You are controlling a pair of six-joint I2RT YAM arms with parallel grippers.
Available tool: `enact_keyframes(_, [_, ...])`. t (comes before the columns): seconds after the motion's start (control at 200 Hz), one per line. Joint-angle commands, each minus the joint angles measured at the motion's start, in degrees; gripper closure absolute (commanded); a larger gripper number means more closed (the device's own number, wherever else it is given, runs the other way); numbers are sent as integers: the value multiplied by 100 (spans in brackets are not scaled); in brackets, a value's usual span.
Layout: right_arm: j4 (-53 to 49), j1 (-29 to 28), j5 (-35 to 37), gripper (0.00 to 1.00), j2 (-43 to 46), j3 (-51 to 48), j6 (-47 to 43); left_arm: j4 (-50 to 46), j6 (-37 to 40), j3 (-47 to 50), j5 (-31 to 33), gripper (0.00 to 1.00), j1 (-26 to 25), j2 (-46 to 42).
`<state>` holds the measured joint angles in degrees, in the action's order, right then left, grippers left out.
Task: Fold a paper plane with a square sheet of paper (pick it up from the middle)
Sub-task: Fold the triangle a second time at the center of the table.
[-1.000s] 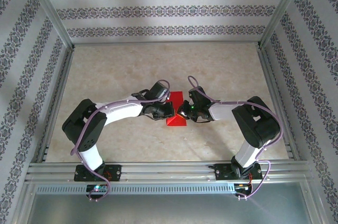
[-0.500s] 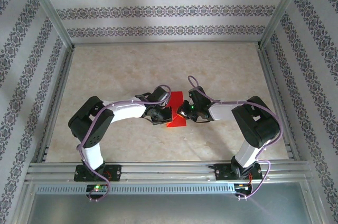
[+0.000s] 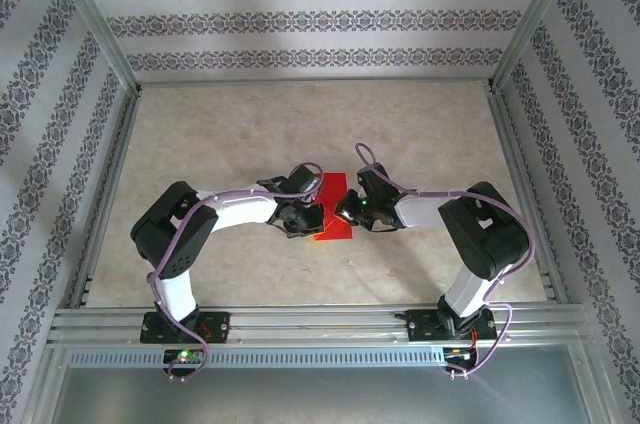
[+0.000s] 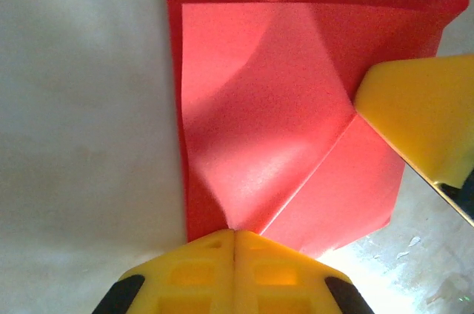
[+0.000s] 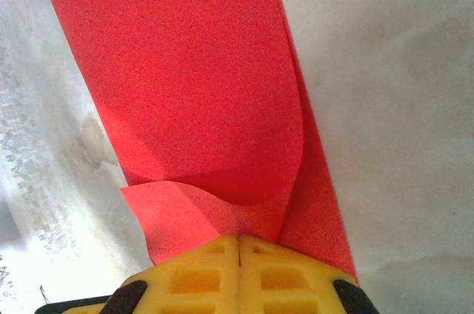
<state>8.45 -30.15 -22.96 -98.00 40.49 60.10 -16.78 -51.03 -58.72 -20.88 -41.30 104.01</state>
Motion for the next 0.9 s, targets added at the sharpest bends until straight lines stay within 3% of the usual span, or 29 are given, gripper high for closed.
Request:
enact_keyframes(0.0, [-735, -17, 485, 99, -300, -112, -24, -373, 146, 143, 89, 98, -54, 108])
enact_keyframes(0.275, [-750, -17, 460, 98, -281, -94, -38, -99, 255, -224, -95, 96, -45, -201])
enact_keyframes(0.495, [-756, -17, 424, 98, -316, -69, -63, -28, 252, -371, -118, 96, -36, 91])
enact_keyframes(0.899, [-774, -17, 415, 98, -317, -68, -57, -455, 339, -283, -145, 96, -45, 249])
